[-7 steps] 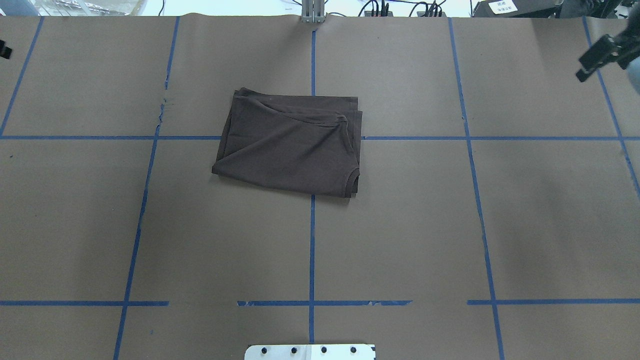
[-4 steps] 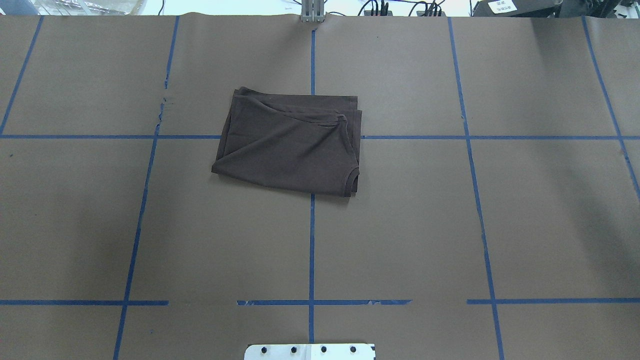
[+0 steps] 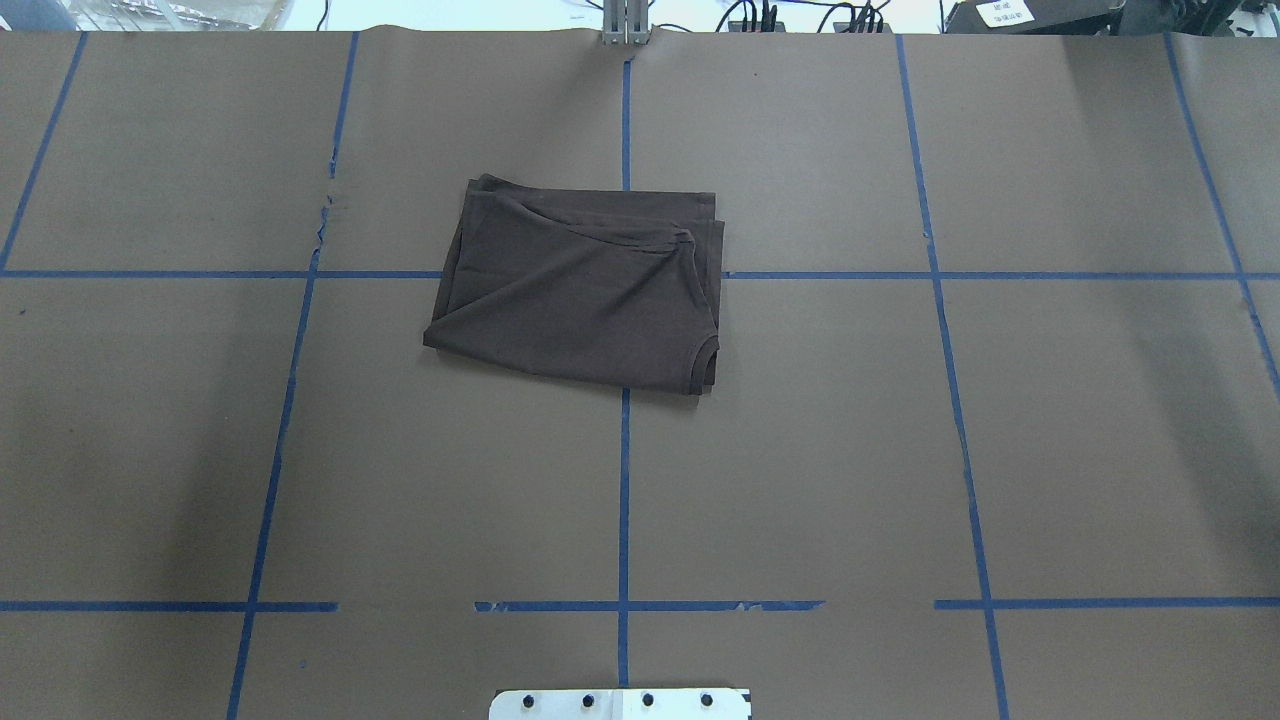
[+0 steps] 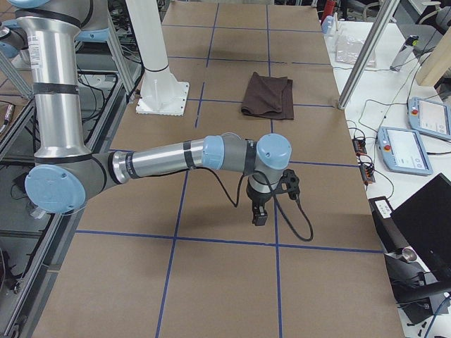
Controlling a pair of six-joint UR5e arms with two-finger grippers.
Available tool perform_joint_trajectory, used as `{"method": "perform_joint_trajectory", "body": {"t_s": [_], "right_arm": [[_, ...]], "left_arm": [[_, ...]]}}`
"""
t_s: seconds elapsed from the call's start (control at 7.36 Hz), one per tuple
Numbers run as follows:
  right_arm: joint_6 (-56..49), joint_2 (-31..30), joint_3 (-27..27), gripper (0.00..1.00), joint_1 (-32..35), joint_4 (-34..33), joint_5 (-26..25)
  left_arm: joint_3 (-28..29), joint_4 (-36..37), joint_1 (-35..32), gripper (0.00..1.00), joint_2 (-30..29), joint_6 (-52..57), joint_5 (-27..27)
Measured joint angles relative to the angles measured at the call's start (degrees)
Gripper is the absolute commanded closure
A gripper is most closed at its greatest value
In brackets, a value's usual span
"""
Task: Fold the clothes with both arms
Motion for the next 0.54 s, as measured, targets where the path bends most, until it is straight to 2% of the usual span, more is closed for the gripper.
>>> {"method": "perform_joint_trajectory", "body": {"t_s": [0.27, 0.54], "right_arm": [[0.15, -1.80, -1.22, 0.00, 0.44, 0.97, 0.88], [0.77, -3.11, -4.65, 0.00, 0.67, 7.15, 1.00]], "left_arm": [[-2.04, 5.97, -0.10, 0.00, -0.01, 0.25, -2.03], [-3.21, 7.41, -0.20, 0.00, 0.50, 0.36, -2.35]]}}
